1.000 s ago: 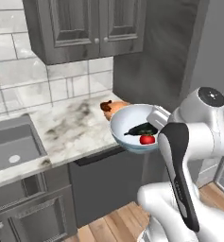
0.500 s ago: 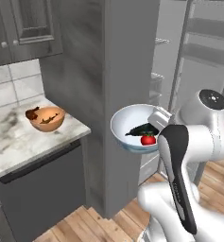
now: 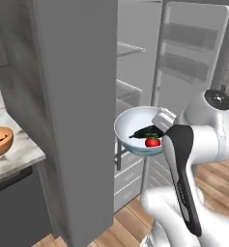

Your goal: Place the bowl with the eggplant and tomato on the second highest shelf of the fridge. Place the bowl with the fish and chicken drumstick on the top shelf of the fridge.

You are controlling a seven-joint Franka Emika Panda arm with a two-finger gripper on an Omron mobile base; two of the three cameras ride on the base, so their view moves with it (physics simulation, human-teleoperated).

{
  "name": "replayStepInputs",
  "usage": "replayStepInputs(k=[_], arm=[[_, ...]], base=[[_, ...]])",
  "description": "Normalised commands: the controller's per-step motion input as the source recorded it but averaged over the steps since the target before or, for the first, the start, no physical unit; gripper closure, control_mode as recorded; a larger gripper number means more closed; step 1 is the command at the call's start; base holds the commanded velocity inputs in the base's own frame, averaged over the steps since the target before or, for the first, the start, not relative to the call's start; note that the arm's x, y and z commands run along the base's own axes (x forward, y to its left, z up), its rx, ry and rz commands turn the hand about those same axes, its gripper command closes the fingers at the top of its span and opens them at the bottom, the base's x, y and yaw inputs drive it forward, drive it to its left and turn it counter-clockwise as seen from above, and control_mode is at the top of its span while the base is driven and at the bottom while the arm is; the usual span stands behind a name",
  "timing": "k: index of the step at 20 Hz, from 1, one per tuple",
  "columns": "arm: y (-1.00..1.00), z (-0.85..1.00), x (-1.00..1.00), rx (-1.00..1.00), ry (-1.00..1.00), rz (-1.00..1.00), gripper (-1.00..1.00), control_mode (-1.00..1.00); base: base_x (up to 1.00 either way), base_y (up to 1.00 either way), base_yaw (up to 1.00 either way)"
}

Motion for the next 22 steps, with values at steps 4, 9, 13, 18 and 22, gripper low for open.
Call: replayStepInputs(k=[4, 9, 13, 18, 22], arm=[[0.00, 0.00, 0.00, 0.00, 0.00, 0.00, 1.00, 1.00], [0.00, 0.00, 0.00, 0.00, 0.00, 0.00, 1.00, 1.00], [0.00, 0.00, 0.00, 0.00, 0.00, 0.00, 1.00, 1.00], [0.00, 0.00, 0.00, 0.00, 0.00, 0.00, 1.00, 1.00], [0.00, 0.00, 0.00, 0.00, 0.00, 0.00, 1.00, 1.00]], base=[[0.34, -0.83, 0.37], [0.28, -0.32, 0.40], [0.40, -0.10, 0.23], [0.61, -0.22, 0.13], [0.50, -0.41, 0.00]])
